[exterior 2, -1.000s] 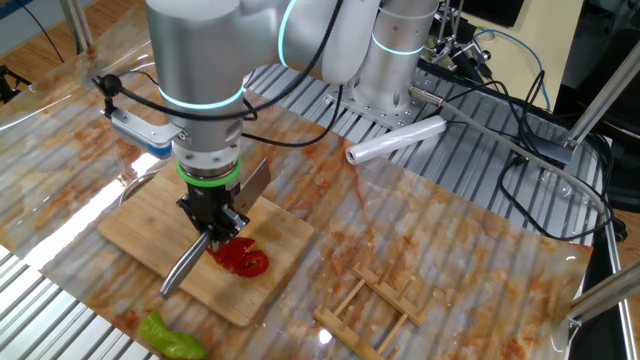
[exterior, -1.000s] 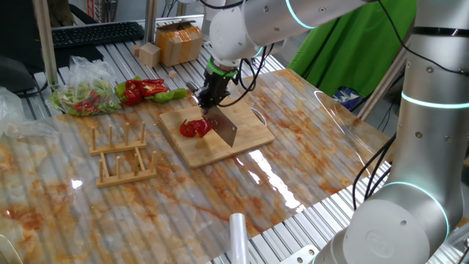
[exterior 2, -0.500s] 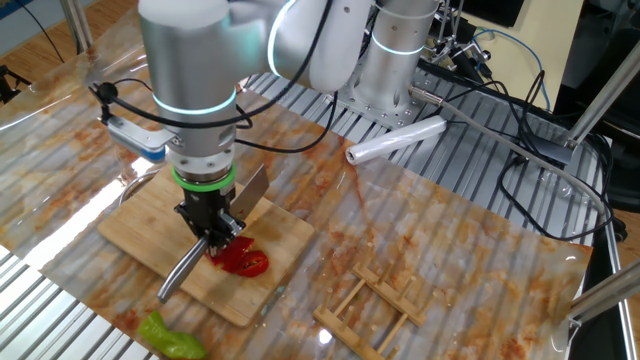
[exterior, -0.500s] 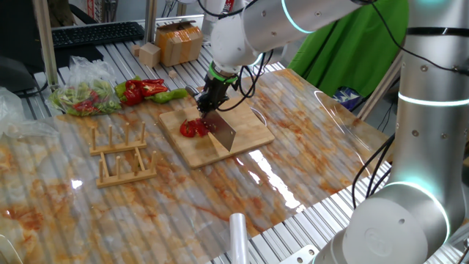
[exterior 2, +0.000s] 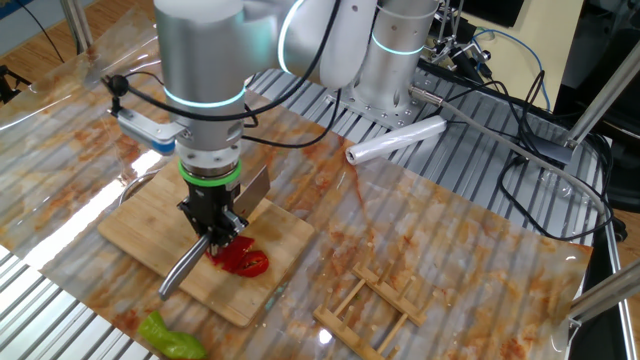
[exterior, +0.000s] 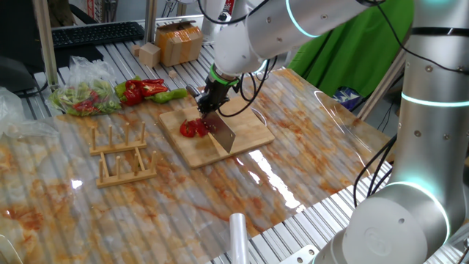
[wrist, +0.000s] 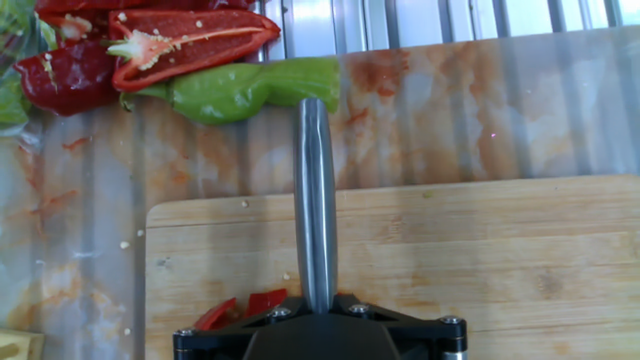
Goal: Chop the chili peppers
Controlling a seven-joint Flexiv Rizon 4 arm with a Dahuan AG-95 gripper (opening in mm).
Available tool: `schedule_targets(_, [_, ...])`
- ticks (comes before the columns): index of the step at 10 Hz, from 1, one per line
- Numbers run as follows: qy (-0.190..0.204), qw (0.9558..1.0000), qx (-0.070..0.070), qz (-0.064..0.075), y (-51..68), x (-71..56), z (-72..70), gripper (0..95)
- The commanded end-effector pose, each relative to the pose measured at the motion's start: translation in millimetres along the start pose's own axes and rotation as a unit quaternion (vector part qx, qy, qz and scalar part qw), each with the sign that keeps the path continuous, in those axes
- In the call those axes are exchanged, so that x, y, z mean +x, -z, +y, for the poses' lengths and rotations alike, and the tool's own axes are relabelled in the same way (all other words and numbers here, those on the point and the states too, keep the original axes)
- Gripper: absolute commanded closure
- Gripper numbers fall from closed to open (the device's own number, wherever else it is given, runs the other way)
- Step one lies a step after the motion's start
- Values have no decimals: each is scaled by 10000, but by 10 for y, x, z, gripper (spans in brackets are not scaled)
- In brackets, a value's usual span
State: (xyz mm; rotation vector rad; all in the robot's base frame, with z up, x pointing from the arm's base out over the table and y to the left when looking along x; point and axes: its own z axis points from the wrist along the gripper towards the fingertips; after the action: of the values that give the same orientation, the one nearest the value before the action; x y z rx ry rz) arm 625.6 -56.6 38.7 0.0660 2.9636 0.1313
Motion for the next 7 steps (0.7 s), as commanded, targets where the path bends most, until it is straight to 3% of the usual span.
schedule_targets(1, [20, 10000, -38, -77, -152, 75, 19, 950])
schedule_targets(6, [-49, 9995, -62, -322, -182, 127, 33, 950])
schedule_targets(7, [-50, 9998, -46, -204, -166, 103, 28, 950])
